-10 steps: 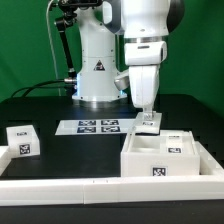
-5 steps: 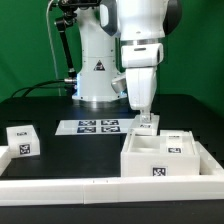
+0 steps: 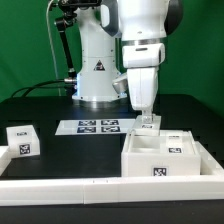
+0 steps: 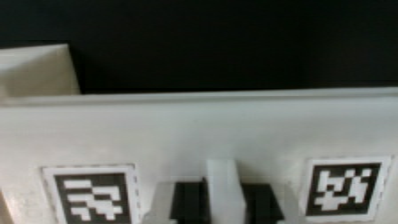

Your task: Assemble cabinet

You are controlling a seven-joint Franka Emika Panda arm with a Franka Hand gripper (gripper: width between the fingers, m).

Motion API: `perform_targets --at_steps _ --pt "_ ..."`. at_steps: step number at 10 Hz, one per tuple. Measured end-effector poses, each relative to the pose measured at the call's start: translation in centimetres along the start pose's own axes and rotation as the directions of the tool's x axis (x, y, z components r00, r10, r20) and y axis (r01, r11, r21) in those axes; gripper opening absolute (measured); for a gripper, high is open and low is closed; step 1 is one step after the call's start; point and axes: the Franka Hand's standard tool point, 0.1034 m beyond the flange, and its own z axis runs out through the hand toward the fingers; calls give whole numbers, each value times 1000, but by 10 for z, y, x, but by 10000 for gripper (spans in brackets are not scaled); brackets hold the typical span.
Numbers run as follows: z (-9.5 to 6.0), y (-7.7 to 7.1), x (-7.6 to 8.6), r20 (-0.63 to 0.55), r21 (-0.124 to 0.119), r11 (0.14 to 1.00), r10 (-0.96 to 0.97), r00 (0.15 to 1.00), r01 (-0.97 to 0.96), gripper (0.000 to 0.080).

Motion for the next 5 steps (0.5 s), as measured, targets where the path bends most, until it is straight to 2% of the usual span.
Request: perform_targets --at_steps 5 --pt "0 8 -3 -3 -6 1000 6 1000 -6 70"
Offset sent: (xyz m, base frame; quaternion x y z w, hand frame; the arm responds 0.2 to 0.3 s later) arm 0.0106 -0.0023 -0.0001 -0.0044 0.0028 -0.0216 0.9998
